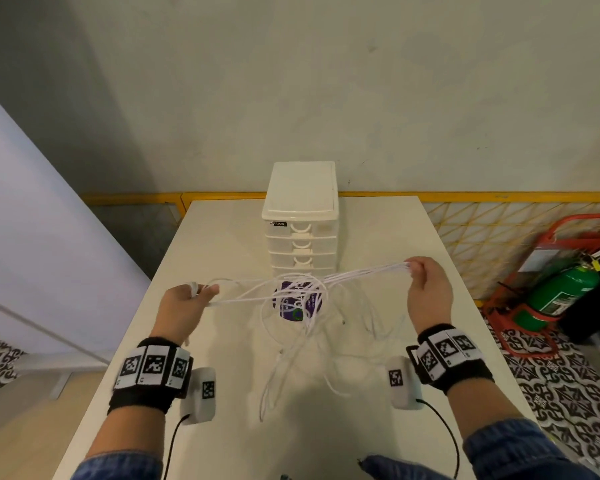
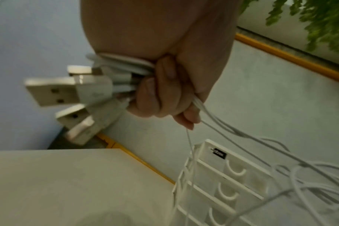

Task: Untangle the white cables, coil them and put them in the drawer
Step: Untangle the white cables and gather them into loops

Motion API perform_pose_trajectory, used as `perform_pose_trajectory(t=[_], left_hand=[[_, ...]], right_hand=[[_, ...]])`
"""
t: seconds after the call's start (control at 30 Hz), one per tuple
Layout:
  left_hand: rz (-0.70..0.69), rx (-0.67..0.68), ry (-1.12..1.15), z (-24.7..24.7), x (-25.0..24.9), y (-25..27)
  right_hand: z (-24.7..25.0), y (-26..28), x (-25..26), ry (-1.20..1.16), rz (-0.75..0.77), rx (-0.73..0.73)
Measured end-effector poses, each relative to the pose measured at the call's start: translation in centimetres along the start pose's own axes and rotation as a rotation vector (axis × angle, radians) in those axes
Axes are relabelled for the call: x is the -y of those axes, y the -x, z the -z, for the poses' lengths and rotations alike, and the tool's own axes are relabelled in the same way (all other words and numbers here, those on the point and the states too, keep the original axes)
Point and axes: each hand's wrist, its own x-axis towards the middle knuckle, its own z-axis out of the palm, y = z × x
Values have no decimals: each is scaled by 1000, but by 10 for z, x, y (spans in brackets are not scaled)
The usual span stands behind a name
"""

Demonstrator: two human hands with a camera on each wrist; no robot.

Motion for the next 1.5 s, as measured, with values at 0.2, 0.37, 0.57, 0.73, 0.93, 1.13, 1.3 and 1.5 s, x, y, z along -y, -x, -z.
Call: perform_pose_trajectory(t=[0.2,0.37,0.57,0.73,0.93,1.13,1.3,1.5], left_hand=[[-19,-18,83,-8,-22,13],[-191,160,104,-30,-52,30],[-220,251,362,-23,-70,37],[-142,6,490,13,-60,22],[-132,-67,546,20,-57,18],[-192,-1,439,5,-80,30],[-358,179,204,-24,-115,46],[-491,296,203,-22,-148,63]], right_hand=[[-15,8,-20,445,-213,394],[-34,26,23,239,266,531],[-53,49,36,377,442,1012],[-34,33,-12,463,273,687],[-10,14,-52,798,68,581],[-10,7,-47,540,-77,467],[-8,11,61,-233,222,537],[-40,41,109,-500,224,884]])
